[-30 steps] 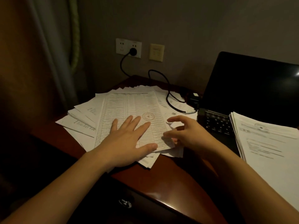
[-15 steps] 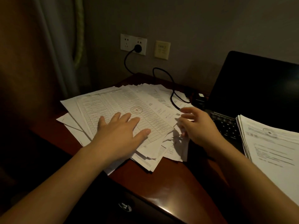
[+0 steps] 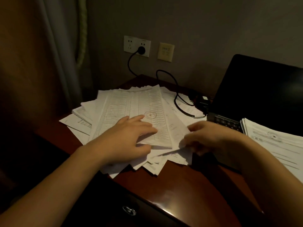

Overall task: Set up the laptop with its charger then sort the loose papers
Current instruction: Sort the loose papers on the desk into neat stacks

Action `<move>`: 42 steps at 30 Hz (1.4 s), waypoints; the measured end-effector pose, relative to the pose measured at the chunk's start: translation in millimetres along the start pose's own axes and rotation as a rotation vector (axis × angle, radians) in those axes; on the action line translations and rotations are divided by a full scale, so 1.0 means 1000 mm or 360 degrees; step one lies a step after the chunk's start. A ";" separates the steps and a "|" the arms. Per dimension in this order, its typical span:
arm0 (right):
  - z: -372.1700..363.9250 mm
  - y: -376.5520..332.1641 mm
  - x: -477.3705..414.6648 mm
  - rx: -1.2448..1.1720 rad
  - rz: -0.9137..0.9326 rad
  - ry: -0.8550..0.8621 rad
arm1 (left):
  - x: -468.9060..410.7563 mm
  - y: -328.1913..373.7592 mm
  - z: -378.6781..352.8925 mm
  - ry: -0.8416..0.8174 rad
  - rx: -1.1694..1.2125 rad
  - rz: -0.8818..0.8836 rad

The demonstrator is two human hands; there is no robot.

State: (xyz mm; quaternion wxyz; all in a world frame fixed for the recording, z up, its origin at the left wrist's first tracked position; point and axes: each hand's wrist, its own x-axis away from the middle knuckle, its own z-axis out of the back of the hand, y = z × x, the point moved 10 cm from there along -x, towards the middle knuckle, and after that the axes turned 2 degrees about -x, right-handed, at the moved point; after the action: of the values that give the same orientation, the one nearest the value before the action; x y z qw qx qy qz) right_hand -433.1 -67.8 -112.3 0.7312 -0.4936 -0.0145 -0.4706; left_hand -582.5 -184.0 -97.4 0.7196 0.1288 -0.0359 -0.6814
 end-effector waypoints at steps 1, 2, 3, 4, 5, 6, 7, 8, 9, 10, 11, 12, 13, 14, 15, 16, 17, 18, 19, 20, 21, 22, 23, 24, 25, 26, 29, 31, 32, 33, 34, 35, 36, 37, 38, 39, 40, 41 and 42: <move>-0.011 0.007 0.009 -0.0046 -0.0026 -0.0165 | 0.002 0.003 0.003 0.0044 -0.0007 -0.0007; -0.022 0.013 0.017 -0.0093 -0.0038 -0.0322 | 0.004 0.007 0.006 0.0100 -0.0002 -0.0010; -0.030 0.018 0.024 -0.0131 -0.0030 -0.0434 | 0.007 0.010 0.009 0.0164 0.0015 -0.0011; -0.034 0.021 0.026 -0.0168 -0.0006 -0.0482 | 0.010 0.013 0.012 0.0232 0.0036 -0.0014; -0.034 0.022 0.027 -0.0216 0.0028 -0.0476 | 0.012 0.015 0.015 0.0311 0.0064 -0.0025; -0.032 0.023 0.026 -0.0283 0.0061 -0.0433 | 0.013 0.016 0.017 0.0381 0.0103 -0.0027; -0.029 0.022 0.026 -0.0360 0.0091 -0.0379 | 0.013 0.015 0.018 0.0449 0.0161 -0.0022; -0.027 0.021 0.026 -0.0438 0.0121 -0.0332 | 0.013 0.012 0.019 0.0514 0.0229 -0.0001; -0.026 0.020 0.026 -0.0506 0.0145 -0.0295 | 0.013 0.008 0.020 0.0583 0.0291 0.0020; -0.025 0.019 0.027 -0.0567 0.0168 -0.0260 | 0.014 0.007 0.022 0.0655 0.0340 0.0045; -0.025 0.019 0.028 -0.0616 0.0185 -0.0222 | 0.017 0.007 0.025 0.0717 0.0376 0.0047; -0.026 0.019 0.028 -0.0653 0.0199 -0.0177 | 0.020 0.009 0.027 0.0768 0.0401 0.0027; -0.027 0.019 0.029 -0.0678 0.0212 -0.0136 | 0.022 0.012 0.029 0.0809 0.0422 -0.0009; -0.028 0.018 0.029 -0.0698 0.0232 -0.0099 | 0.024 0.015 0.030 0.0827 0.0447 -0.0040; -0.029 0.016 0.029 -0.0720 0.0256 -0.0068 | 0.025 0.019 0.030 0.0831 0.0453 -0.0076; -0.028 0.014 0.029 -0.0743 0.0279 -0.0039 | 0.024 0.022 0.029 0.0816 0.0427 -0.0104; -0.027 0.012 0.029 -0.0771 0.0300 -0.0011 | 0.022 0.024 0.027 0.0787 0.0402 -0.0113; -0.026 0.011 0.029 -0.0800 0.0315 0.0007 | 0.018 0.023 0.023 0.0734 0.0414 -0.0084; -0.026 0.011 0.030 -0.0830 0.0317 0.0003 | 0.016 0.020 0.017 0.0671 0.0454 -0.0043; -0.027 0.011 0.031 -0.0860 0.0308 -0.0030 | 0.013 0.017 0.010 0.0596 0.0519 0.0002; -0.030 0.011 0.031 -0.0884 0.0292 -0.0084 | 0.011 0.014 0.003 0.0512 0.0574 0.0037; -0.033 0.011 0.031 -0.0890 0.0280 -0.0137 | 0.010 0.012 -0.004 0.0433 0.0592 0.0060; -0.036 0.011 0.031 -0.0882 0.0278 -0.0165 | 0.010 0.010 -0.009 0.0376 0.0573 0.0069; -0.036 0.010 0.031 -0.0878 0.0284 -0.0164 | 0.010 0.009 -0.013 0.0340 0.0546 0.0067; -0.036 0.010 0.030 -0.0886 0.0293 -0.0143 | 0.010 0.008 -0.014 0.0315 0.0533 0.0062; -0.036 0.010 0.029 -0.0891 0.0302 -0.0109 | 0.010 0.007 -0.016 0.0302 0.0548 0.0057; -0.034 0.011 0.028 -0.0790 0.0324 0.0047 | 0.009 0.004 -0.014 0.0318 0.0657 0.0054; -0.032 0.011 0.028 -0.0724 0.0342 0.0134 | 0.010 0.003 -0.011 0.0344 0.0698 0.0082; -0.032 0.010 0.028 -0.0711 0.0350 0.0154 | 0.010 0.003 -0.010 0.0355 0.0711 0.0101; -0.032 0.009 0.028 -0.0713 0.0352 0.0161 | 0.011 0.003 -0.008 0.0378 0.0728 0.0117; -0.033 0.009 0.028 -0.0723 0.0346 0.0148 | 0.012 0.003 -0.005 0.0411 0.0765 0.0118; -0.033 0.009 0.029 -0.0733 0.0336 0.0111 | 0.013 0.003 -0.002 0.0444 0.0824 0.0102; -0.034 0.009 0.029 -0.0741 0.0323 0.0053 | 0.014 0.004 0.001 0.0482 0.0893 0.0079; -0.035 0.010 0.029 -0.0746 0.0312 -0.0015 | 0.016 0.005 0.004 0.0515 0.0960 0.0062; -0.035 0.010 0.030 -0.0751 0.0305 -0.0072 | 0.018 0.004 0.007 0.0544 0.1018 0.0066; -0.034 0.011 0.031 -0.0758 0.0301 -0.0103 | 0.019 0.002 0.009 0.0571 0.1062 0.0082; -0.032 0.012 0.031 -0.0766 0.0299 -0.0105 | 0.020 0.001 0.011 0.0604 0.1073 0.0092; -0.030 0.012 0.031 -0.0768 0.0302 -0.0089 | 0.021 0.000 0.012 0.0637 0.1032 0.0083; -0.030 0.011 0.030 -0.0765 0.0304 -0.0063 | 0.021 0.001 0.013 0.0645 0.0965 0.0054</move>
State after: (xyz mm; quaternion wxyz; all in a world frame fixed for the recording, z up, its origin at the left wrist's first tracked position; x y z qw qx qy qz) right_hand -421.3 -109.2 -120.7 0.6336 -0.6614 0.1301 -0.3797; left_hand -582.7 -206.6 -87.5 0.6524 0.4681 -0.0949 -0.5884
